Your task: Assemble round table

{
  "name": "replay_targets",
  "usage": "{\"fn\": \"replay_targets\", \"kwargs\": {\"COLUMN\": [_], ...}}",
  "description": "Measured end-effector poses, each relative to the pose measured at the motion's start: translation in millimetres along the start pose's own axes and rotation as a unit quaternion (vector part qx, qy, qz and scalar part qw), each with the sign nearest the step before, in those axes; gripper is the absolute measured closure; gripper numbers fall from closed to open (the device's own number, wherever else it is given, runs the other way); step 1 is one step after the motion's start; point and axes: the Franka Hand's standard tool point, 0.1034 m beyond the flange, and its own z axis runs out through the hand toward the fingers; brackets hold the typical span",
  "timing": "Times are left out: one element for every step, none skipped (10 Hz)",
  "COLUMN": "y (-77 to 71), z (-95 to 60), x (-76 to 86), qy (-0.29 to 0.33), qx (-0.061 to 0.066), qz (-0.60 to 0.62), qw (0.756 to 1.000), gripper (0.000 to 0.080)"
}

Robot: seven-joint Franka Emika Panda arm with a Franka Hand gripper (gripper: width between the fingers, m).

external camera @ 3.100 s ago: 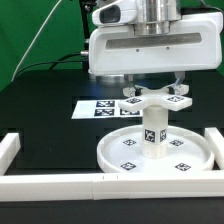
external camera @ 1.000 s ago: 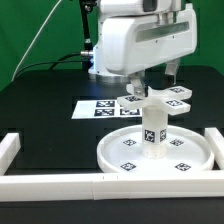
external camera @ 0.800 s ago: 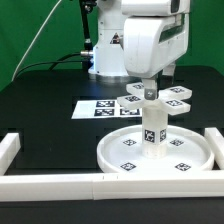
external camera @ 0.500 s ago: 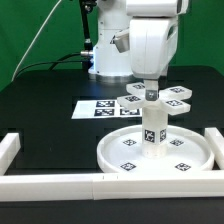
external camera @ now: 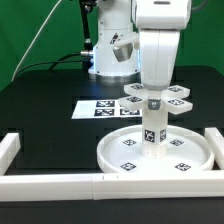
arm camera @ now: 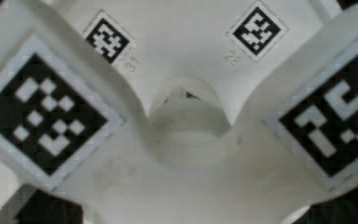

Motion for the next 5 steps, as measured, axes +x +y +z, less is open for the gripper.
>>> {"fn": "replay_targets", "kwargs": {"y": [-0.1, -0.2, -0.3, -0.4, -0.5], "z": [0.4, 0.7, 0.9, 1.2, 1.3], "x": [-0.2, -0.3, -0.3, -0.3, -0.2], "qy": [-0.001, -0.001, -0.001, -0.001, -0.001], "qx": [0.000, 0.000, 0.001, 0.001, 0.001], "qz": [-0.001, 0.000, 0.017, 0.027, 0.052], "qw": [1.000, 1.000, 1.000, 1.000, 0.999], "gripper": [0.0151, 0.0278, 0.0348, 0.0348, 0.0348]}}
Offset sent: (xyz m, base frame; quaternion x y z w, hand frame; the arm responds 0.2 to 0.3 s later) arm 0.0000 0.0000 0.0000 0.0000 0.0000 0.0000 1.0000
